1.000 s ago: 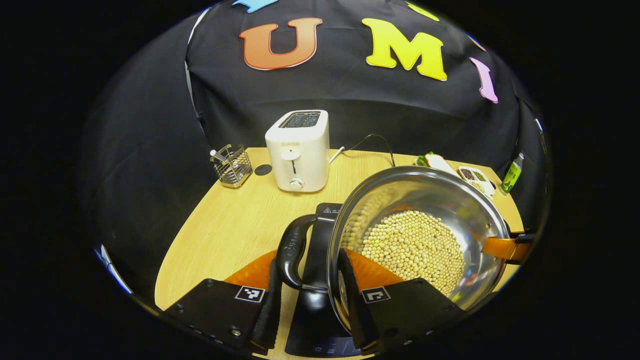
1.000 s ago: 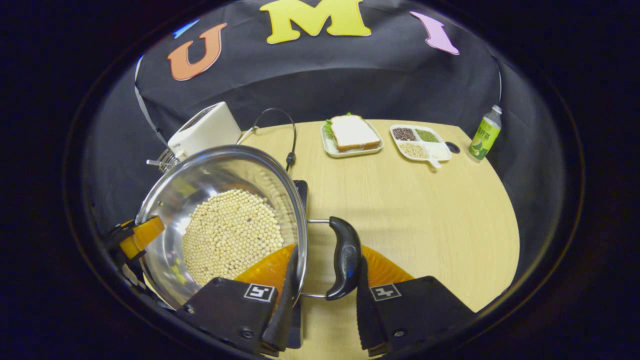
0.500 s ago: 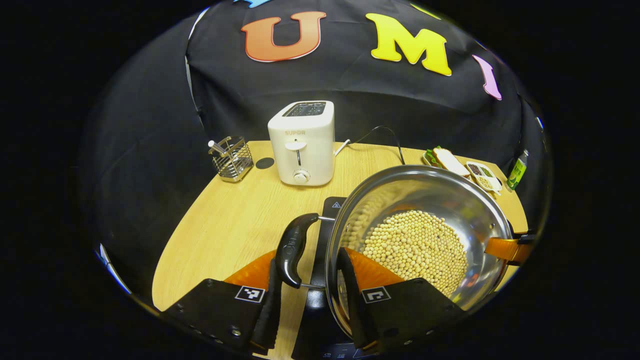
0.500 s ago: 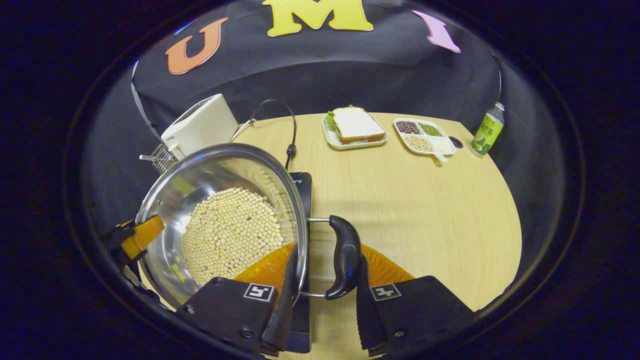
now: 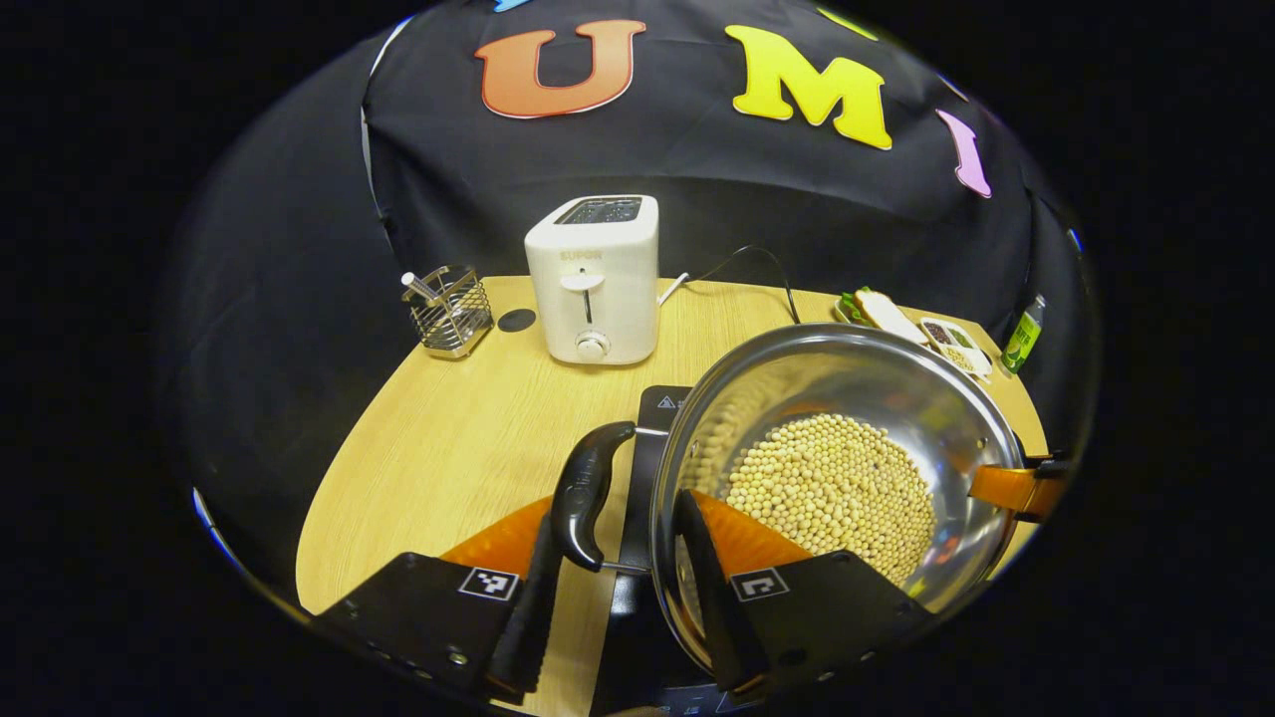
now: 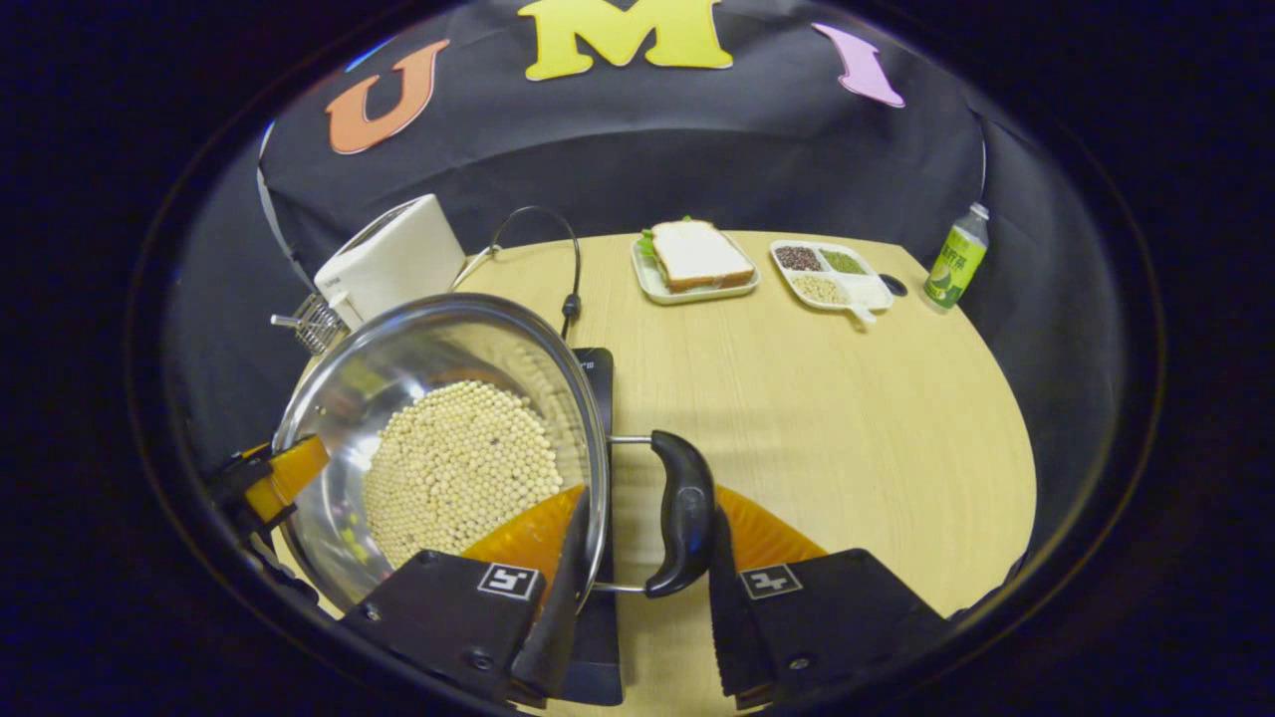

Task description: First push the handle of the pot to place it horizontally, then grasp the pot with both hands and set it on the induction cooktop.

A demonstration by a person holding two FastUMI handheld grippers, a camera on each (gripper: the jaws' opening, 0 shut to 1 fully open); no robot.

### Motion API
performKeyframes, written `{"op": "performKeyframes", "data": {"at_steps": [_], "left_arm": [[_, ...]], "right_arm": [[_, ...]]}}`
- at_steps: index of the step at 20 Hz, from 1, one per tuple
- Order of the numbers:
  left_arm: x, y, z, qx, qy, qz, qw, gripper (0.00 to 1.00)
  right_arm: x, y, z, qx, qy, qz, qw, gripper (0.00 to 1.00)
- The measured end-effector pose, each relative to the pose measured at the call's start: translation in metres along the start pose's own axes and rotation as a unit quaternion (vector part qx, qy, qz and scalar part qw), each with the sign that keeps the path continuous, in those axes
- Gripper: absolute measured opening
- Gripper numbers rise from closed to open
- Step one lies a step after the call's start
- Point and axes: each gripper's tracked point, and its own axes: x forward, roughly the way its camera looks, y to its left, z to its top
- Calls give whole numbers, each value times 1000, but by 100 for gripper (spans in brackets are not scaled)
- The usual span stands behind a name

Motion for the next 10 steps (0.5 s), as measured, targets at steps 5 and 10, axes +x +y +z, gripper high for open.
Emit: {"op": "performKeyframes", "data": {"at_steps": [5,10], "left_arm": [[-26,20,31,59,-105,60,991,98],[-64,27,54,88,-168,88,978,96]], "right_arm": [[-5,-1,8,-8,-44,20,999,80],[-24,-13,22,-45,-85,9,995,88]]}}
